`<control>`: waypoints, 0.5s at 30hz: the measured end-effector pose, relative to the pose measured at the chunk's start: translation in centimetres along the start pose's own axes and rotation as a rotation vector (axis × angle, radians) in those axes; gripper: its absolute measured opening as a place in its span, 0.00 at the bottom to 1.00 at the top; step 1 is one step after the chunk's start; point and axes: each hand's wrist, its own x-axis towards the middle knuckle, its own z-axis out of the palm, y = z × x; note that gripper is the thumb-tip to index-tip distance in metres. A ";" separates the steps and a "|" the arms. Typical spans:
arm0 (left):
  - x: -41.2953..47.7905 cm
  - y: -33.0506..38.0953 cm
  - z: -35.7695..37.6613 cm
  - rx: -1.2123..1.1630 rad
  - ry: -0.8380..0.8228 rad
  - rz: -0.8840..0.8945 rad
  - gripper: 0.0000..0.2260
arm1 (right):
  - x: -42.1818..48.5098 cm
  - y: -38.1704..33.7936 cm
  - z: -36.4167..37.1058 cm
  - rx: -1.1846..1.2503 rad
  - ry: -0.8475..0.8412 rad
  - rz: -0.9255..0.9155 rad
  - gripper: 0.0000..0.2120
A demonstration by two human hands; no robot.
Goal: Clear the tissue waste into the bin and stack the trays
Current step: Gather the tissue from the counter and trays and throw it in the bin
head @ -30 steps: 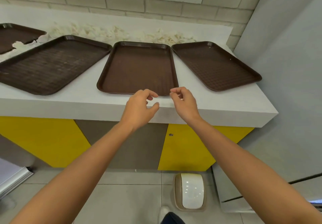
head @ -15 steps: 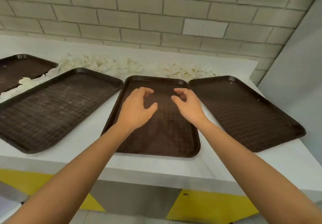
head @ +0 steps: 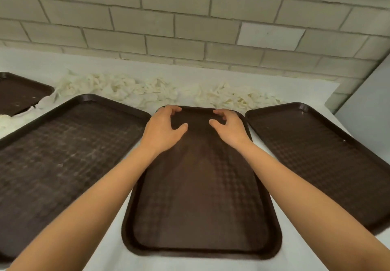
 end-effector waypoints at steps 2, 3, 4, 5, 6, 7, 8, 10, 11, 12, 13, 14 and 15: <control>2.0 -0.9 -0.1 0.013 -0.026 0.019 0.21 | 1.8 -0.1 0.6 -0.041 0.022 0.007 0.18; 3.0 -1.3 -0.1 0.027 -0.039 0.034 0.21 | 2.8 -0.2 0.8 -0.073 0.033 0.019 0.18; 3.9 -1.7 -0.1 0.039 -0.052 0.046 0.21 | 3.9 -0.1 0.9 -0.107 0.043 0.037 0.18; 4.9 -2.1 -0.1 0.048 -0.066 0.054 0.20 | 4.9 0.0 1.1 -0.139 0.055 0.056 0.18; 5.9 -2.5 0.1 0.055 -0.082 0.059 0.20 | 5.9 0.1 1.2 -0.166 0.069 0.078 0.18; 6.7 -2.8 0.2 0.057 -0.101 0.060 0.20 | 6.8 0.2 1.2 -0.195 0.082 0.094 0.18; 7.5 -3.1 0.5 0.054 -0.118 0.059 0.20 | 7.7 0.4 1.3 -0.231 0.094 0.106 0.18; 8.9 -3.5 1.0 0.039 -0.140 0.055 0.19 | 9.2 0.9 1.3 -0.315 0.108 0.122 0.20; 9.5 -3.6 1.3 0.037 -0.146 0.056 0.19 | 9.8 1.1 1.3 -0.354 0.110 0.127 0.21; 10.0 -3.7 1.7 0.038 -0.152 0.058 0.19 | 10.5 1.3 1.3 -0.395 0.110 0.129 0.22; 10.6 -3.8 2.0 0.039 -0.157 0.061 0.19 | 11.1 1.5 1.3 -0.446 0.110 0.126 0.22; 11.1 -3.8 2.3 0.034 -0.160 0.061 0.19 | 11.8 1.6 1.3 -0.504 0.103 0.125 0.23; 11.5 -3.9 2.6 0.024 -0.160 0.059 0.19 | 12.4 1.7 1.3 -0.555 0.092 0.123 0.24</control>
